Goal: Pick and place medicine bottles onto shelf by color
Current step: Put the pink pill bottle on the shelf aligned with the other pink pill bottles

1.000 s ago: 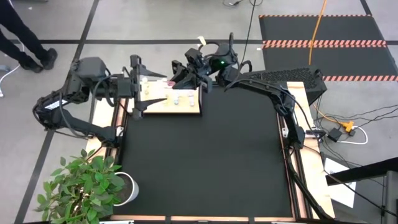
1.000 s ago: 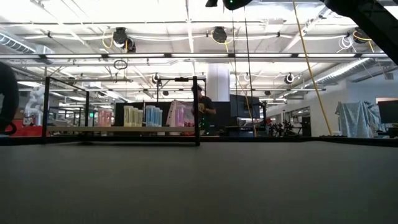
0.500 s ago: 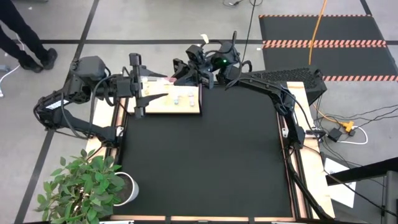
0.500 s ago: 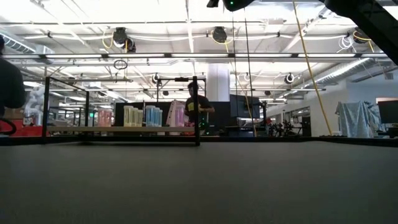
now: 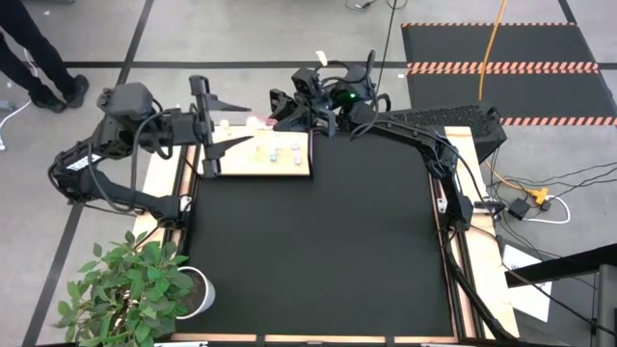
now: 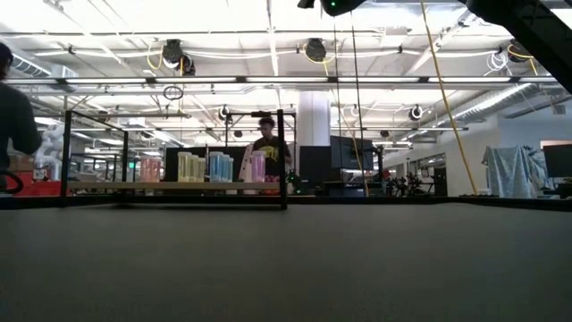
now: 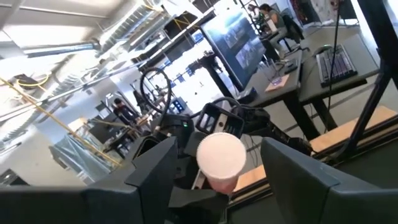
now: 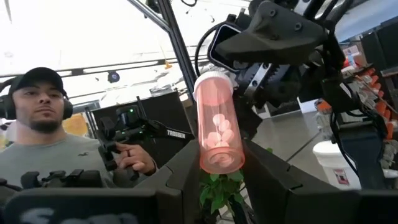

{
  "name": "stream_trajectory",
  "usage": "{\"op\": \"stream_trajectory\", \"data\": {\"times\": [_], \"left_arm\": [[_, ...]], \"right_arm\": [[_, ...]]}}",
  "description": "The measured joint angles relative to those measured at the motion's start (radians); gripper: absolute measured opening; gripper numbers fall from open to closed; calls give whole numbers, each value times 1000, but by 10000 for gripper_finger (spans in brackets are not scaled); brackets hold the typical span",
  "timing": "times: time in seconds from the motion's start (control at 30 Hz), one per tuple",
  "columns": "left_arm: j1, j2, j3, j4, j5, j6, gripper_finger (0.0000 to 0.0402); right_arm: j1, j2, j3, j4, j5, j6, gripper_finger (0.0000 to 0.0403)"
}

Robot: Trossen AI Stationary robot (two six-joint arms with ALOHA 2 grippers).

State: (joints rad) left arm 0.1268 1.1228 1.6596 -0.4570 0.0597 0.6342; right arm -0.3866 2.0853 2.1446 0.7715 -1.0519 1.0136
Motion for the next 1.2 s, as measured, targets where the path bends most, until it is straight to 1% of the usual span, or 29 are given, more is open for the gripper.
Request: {"op": "stream_trajectory", "data": {"times": [0.07, 0.2, 0.4, 0.57, 0.7, 1.1, 1.2], "left_arm": [[0, -1, 0, 6, 4, 0, 232], [0, 5, 0, -1, 44, 23, 232], [18, 42, -1, -16, 45, 46, 232], [35, 31, 1, 1, 49, 44, 232], [35, 13, 0, -4, 95, 58, 232], [43, 9, 0, -15, 101, 99, 232], [51, 11, 0, -14, 120, 103, 230]], "right_arm": [[0, 0, 0, -1, -1, 0, 102], [0, 0, 0, 0, -4, 0, 102], [0, 0, 0, -1, -24, 5, 102], [0, 0, 0, -1, -24, 22, 102], [0, 0, 0, -1, -24, 22, 102], [0, 0, 0, -4, -18, 22, 102], [0, 0, 0, -5, -17, 22, 102]]}}
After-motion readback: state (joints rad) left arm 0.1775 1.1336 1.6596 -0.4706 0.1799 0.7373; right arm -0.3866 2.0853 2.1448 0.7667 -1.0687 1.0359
